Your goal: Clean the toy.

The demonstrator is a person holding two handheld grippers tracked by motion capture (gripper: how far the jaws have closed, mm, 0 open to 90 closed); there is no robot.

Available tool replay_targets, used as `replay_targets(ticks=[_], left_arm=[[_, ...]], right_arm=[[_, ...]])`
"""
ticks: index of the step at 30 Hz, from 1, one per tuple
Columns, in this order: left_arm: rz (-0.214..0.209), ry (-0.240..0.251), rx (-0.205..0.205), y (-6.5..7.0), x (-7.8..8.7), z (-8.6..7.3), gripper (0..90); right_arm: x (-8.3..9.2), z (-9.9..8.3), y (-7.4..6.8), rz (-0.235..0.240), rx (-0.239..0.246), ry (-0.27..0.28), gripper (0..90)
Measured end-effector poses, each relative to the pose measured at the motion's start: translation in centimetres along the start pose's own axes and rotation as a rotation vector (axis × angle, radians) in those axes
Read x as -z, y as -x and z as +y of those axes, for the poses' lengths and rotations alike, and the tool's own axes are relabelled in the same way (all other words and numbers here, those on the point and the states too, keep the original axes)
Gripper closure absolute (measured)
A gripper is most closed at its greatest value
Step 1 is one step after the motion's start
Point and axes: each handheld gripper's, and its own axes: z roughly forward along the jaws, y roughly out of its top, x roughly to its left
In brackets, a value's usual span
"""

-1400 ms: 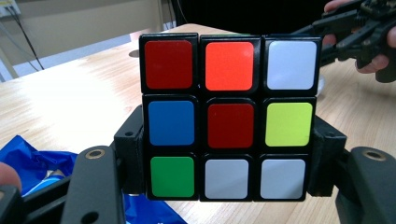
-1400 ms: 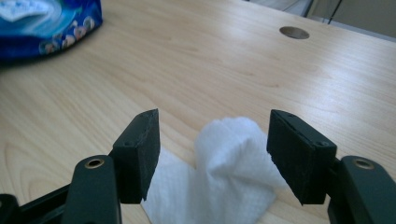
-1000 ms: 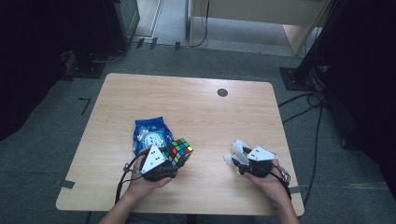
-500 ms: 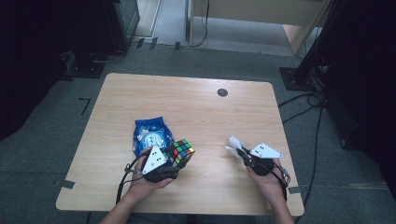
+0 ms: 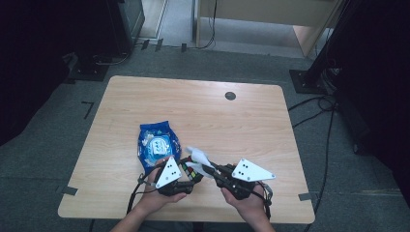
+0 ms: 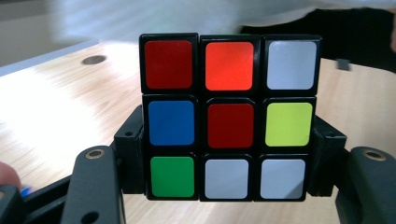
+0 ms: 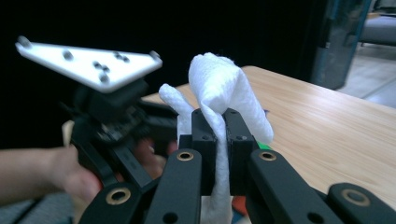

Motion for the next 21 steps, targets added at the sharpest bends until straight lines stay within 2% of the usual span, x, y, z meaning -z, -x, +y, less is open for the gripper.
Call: replay_targets(ticks=[2, 5, 9, 15, 21], left_arm=[[-0.009, 0.006, -0.008, 0.4, -0.1, 0.1, 33.8], [-0.018, 0.018, -0.019, 0.7, -0.1, 0.2, 33.8], [-0.034, 0.021, -0.032, 0.9, -0.1, 0.1, 33.8], [-0.038, 0.020, -0.058, 1.3, -0.2, 0.1, 34.0], [-0.017, 0.020, -0.048, 0.6, 0.1, 0.1, 34.0]], right_arm=[[-0.3, 0.0, -0.2, 0.013, -0.027, 0.007, 86.6], [-0.7, -0.4, -0.1, 0.000, -0.035, -0.008, 86.6], [-1.0, -0.7, 0.2, -0.010, -0.068, -0.008, 86.5], [-1.0, -1.1, 1.0, -0.081, -0.077, -0.028, 86.3], [-0.6, -2.0, 2.5, -0.180, -0.087, -0.071, 86.1]])
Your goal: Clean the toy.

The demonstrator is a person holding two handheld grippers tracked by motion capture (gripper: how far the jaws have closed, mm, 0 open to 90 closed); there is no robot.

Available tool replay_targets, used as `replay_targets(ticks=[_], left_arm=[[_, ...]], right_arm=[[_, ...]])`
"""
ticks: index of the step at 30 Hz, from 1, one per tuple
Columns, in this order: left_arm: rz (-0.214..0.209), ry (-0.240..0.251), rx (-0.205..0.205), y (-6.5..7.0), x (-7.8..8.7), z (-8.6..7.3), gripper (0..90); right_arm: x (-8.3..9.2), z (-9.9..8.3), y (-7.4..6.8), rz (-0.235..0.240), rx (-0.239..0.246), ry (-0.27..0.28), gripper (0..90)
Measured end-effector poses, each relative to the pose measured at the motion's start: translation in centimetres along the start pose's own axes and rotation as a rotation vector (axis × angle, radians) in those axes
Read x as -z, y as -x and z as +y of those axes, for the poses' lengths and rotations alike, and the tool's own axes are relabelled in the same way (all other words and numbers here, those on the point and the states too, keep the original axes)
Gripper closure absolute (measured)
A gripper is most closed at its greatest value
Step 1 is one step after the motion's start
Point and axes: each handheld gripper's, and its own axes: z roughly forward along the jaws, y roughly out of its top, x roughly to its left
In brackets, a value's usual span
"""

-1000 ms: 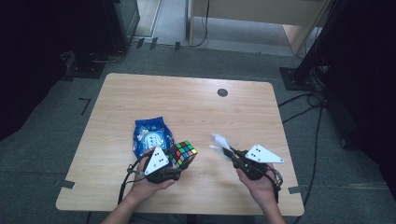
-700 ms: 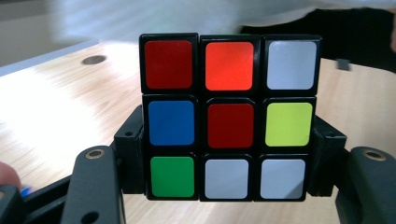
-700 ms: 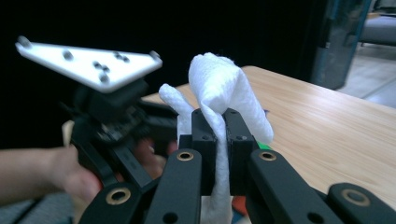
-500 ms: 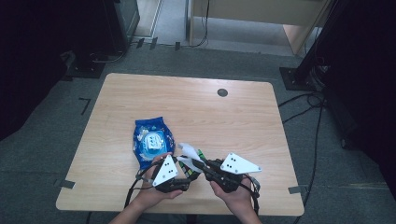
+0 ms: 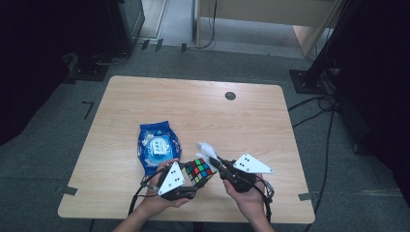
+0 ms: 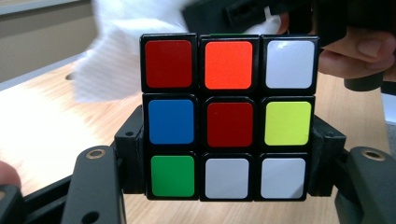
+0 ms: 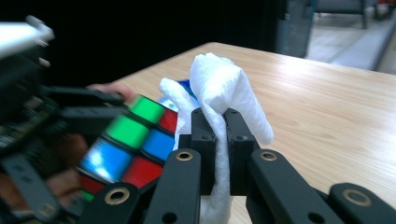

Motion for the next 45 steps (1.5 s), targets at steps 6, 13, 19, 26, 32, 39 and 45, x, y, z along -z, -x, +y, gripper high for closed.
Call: replay_targets(ticks=[6, 13, 19, 26, 32, 39, 45], left_arm=[[0.038, 0.018, 0.067, -1.7, 0.8, 0.1, 34.0], [0.048, -0.020, 0.040, -1.1, 0.2, 0.0, 34.0], [0.022, 0.002, 0.022, -0.3, 0.1, 0.3, 34.0], [0.024, 0.012, 0.035, -0.7, 0.3, 0.2, 34.0], [0.028, 0.017, 0.048, -0.9, 0.5, 0.2, 34.1], [0.059, 0.041, 0.081, -2.2, 1.5, 0.5, 34.1], [0.072, 0.032, 0.097, -2.9, 1.6, 0.4, 34.1]], right_arm=[[0.2, -0.5, 0.6, -0.052, 0.017, -0.027, 85.9], [1.5, 1.4, -2.0, 0.113, 0.009, 0.101, 85.9], [0.6, 1.1, -3.6, 0.148, 0.041, 0.073, 85.8], [0.5, 0.4, -1.7, 0.105, -0.019, 0.070, 85.5], [0.5, -0.7, 0.2, 0.019, -0.034, 0.028, 84.5], [1.7, -2.2, 4.5, -0.166, -0.075, -0.025, 84.7], [3.8, -3.0, 8.2, -0.316, -0.125, -0.019, 84.8]])
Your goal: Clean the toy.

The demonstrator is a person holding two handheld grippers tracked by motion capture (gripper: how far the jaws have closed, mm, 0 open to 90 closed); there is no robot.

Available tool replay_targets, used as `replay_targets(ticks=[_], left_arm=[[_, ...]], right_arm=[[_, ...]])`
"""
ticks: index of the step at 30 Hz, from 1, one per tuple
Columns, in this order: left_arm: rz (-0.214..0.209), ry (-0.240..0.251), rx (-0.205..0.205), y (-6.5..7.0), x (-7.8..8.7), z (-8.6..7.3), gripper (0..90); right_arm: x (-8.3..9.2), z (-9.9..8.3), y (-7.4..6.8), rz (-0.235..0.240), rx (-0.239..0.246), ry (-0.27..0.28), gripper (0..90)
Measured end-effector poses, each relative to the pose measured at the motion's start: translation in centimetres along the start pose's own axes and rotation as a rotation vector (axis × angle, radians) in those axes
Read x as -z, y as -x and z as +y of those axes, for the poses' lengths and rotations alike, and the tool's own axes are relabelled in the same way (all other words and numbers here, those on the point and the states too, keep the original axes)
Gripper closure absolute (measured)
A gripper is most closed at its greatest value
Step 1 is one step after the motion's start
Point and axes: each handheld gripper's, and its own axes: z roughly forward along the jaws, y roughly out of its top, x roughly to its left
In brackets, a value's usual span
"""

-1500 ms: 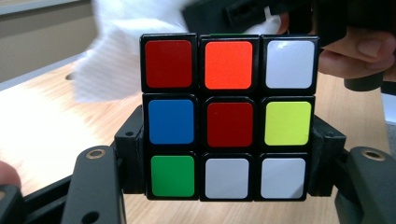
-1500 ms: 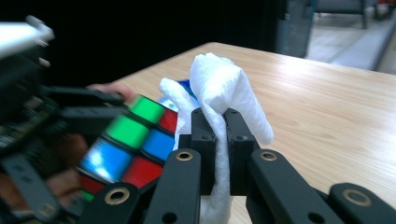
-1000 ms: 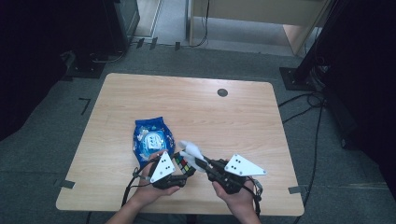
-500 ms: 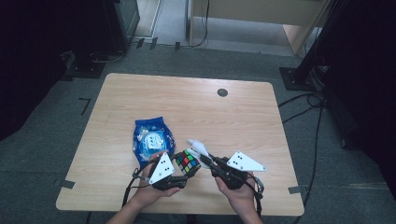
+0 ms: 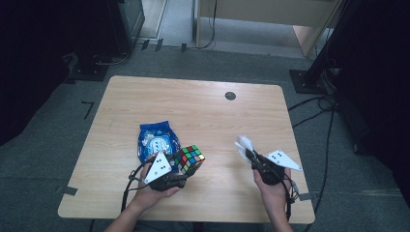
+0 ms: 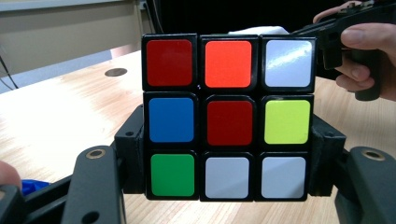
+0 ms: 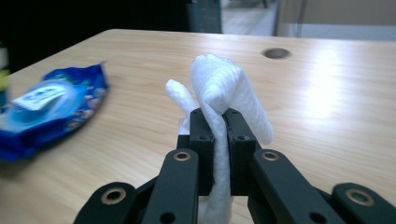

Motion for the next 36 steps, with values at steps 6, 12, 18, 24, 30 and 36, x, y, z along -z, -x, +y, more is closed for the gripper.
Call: replay_targets(ticks=[6, 12, 18, 24, 30, 36], left_arm=[[0.006, -0.009, 0.016, -0.3, -0.1, 0.0, 34.0], [0.005, -0.020, 0.032, -0.5, -0.2, 0.0, 34.0], [-0.003, -0.025, 0.046, -0.6, -0.2, 0.3, 34.0], [-0.017, -0.032, 0.060, -0.8, -0.2, 0.3, 34.0], [-0.039, -0.035, 0.090, -0.9, -0.2, 0.5, 34.0], [-0.073, -0.074, 0.131, -1.0, -0.5, 0.6, 33.9]], right_arm=[[0.5, -0.3, 1.8, -0.055, -0.034, 0.010, 78.6], [0.6, 0.0, 1.3, -0.019, -0.005, 0.058, 54.8], [0.0, 0.2, -1.3, 0.167, 0.056, 0.068, 49.0], [-0.9, -0.2, -5.9, 0.310, 0.250, 0.078, 50.1], [-1.9, -1.3, -8.7, 0.327, 0.439, 0.066, 40.4], [-2.5, -2.0, -11.0, 0.309, 0.579, 0.178, 24.2]])
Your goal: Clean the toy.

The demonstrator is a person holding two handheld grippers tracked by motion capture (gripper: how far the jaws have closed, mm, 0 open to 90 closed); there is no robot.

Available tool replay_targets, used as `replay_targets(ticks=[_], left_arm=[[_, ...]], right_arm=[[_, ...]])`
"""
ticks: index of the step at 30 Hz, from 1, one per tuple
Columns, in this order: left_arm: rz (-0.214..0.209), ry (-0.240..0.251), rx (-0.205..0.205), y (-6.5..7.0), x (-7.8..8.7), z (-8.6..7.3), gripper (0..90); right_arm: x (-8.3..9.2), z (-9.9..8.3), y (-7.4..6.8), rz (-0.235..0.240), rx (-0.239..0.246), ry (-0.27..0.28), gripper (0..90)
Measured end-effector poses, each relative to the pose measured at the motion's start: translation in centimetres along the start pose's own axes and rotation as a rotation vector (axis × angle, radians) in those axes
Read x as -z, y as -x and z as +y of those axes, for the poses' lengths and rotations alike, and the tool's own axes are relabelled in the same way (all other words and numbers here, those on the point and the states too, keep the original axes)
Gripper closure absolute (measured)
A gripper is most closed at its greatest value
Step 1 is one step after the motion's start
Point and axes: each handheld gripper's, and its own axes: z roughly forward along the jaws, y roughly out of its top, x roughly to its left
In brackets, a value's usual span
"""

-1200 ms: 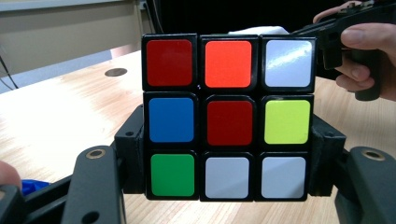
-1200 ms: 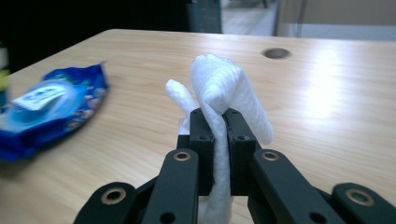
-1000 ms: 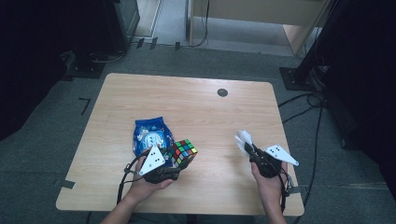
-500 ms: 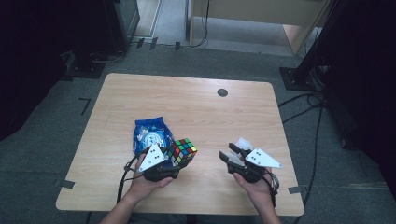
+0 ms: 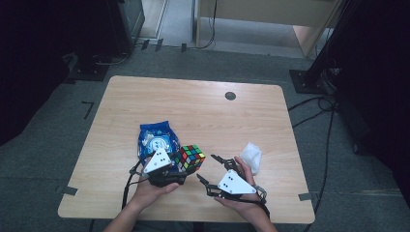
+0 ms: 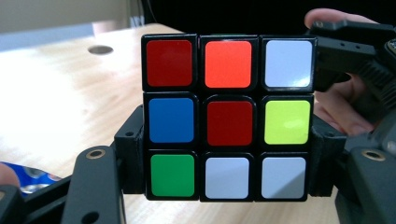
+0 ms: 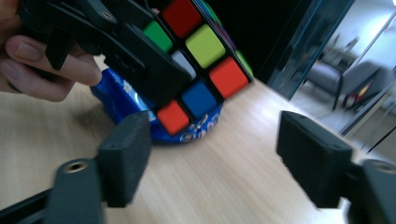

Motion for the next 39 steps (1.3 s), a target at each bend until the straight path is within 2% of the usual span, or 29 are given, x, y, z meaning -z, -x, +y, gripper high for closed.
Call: replay_targets(ticks=[3, 7, 9, 12, 15, 16, 17, 21, 23, 25, 29, 32, 35, 39], left_arm=[[-0.014, -0.020, 0.010, 0.2, -0.3, 0.1, 33.9], [-0.062, -0.048, 0.040, 0.3, -0.5, 0.4, 33.9], [-0.070, -0.059, 0.038, 0.5, -0.7, 0.5, 33.9], [-0.090, -0.084, 0.050, 0.7, -1.0, 0.5, 33.9], [-0.098, -0.096, 0.061, 0.7, -1.1, 0.5, 33.8], [-0.103, -0.096, 0.072, 0.6, -1.1, 0.6, 33.7], [-0.111, -0.093, 0.086, 0.5, -1.1, 0.6, 33.7], [-0.121, -0.076, 0.113, 0.4, -1.0, 0.7, 33.4], [-0.124, -0.059, 0.125, 0.3, -0.9, 0.8, 32.8], [-0.120, -0.038, 0.138, 0.2, -0.8, 0.8, 32.1], [-0.135, 0.034, 0.171, -0.3, 0.1, 1.2, 31.0], [-0.146, 0.072, 0.192, -0.8, 0.7, 1.3, 30.3], [-0.161, 0.083, 0.199, -0.9, 0.8, 1.3, 30.7], [-0.181, 0.083, 0.224, -0.9, 0.6, 1.2, 30.9]], right_arm=[[-0.5, -0.2, -0.4, -0.007, 0.075, 0.001, 22.9], [-1.0, -0.4, -1.1, -0.028, 0.187, -0.019, 22.2], [-1.2, -0.3, -1.3, -0.063, 0.250, -0.028, 23.0], [-1.4, -0.2, -1.7, -0.092, 0.326, -0.027, 27.7], [-1.3, -0.2, -2.0, -0.111, 0.367, -0.022, 30.7], [-1.3, -0.2, -2.1, -0.114, 0.388, -0.024, 32.5], [-1.2, -0.1, -2.1, -0.111, 0.389, -0.022, 34.1], [-1.2, 0.0, -2.2, -0.105, 0.327, -0.020, 34.4], [-1.2, 0.1, -2.1, -0.099, 0.264, -0.013, 34.5], [-1.2, 0.0, -1.8, -0.087, 0.180, -0.004, 34.6], [-1.2, -0.3, -1.2, -0.086, 0.047, 0.009, 34.6], [-1.0, -0.6, -0.4, -0.095, -0.034, 0.023, 34.6], [-0.9, -0.7, -0.1, -0.101, -0.068, 0.036, 34.6], [-0.9, -0.7, -0.5, -0.103, -0.063, 0.040, 34.6]])
